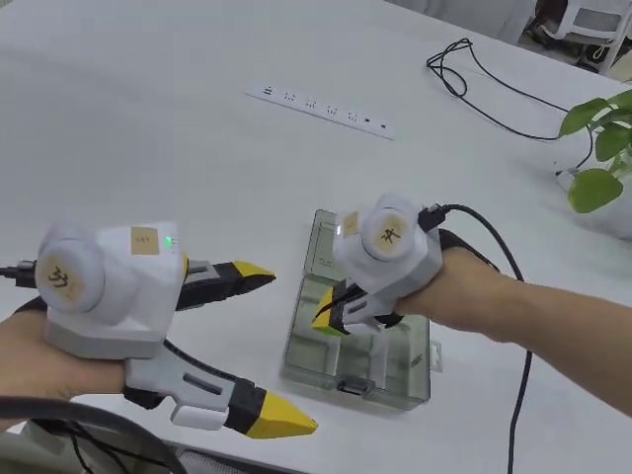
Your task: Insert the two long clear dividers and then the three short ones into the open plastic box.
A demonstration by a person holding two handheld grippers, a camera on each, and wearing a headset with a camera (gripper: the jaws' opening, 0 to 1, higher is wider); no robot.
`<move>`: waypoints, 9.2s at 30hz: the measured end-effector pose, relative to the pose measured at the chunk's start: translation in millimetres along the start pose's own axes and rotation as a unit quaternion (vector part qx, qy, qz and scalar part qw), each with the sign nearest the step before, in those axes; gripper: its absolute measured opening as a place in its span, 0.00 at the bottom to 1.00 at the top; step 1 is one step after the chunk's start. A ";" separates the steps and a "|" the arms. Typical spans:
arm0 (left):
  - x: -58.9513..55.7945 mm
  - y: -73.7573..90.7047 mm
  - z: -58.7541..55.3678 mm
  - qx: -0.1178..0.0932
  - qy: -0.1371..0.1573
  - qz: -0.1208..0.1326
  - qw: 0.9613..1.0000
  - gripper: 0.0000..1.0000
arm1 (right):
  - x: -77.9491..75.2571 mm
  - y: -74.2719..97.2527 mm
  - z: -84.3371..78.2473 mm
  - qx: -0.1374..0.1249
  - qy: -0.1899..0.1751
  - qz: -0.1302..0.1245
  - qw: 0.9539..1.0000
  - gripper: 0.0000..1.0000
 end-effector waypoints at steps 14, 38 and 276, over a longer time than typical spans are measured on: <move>1.7 1.0 -3.3 0.009 0.000 0.007 1.000 0.99 | -1.5 25.0 1.7 -0.045 -0.034 -0.010 0.998 0.12; 5.0 0.2 -6.0 0.029 -0.002 0.012 1.000 1.00 | 3.2 97.7 -44.6 -0.102 -0.079 -0.042 0.991 0.31; -43.2 -51.8 80.9 -0.090 0.015 -0.147 0.985 0.00 | 77.0 182.4 -7.6 -0.116 -0.011 0.118 0.986 0.07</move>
Point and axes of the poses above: the centre of the closed fingertips' face, and the gripper's own axes: y roughly backward along the fingers, x roughly to its left, z roughly out of its top, the point moved 7 cm from there along y, roughly backward along the fingers, and after that the axes turned 6 degrees about -y, right-handed, at the moved point
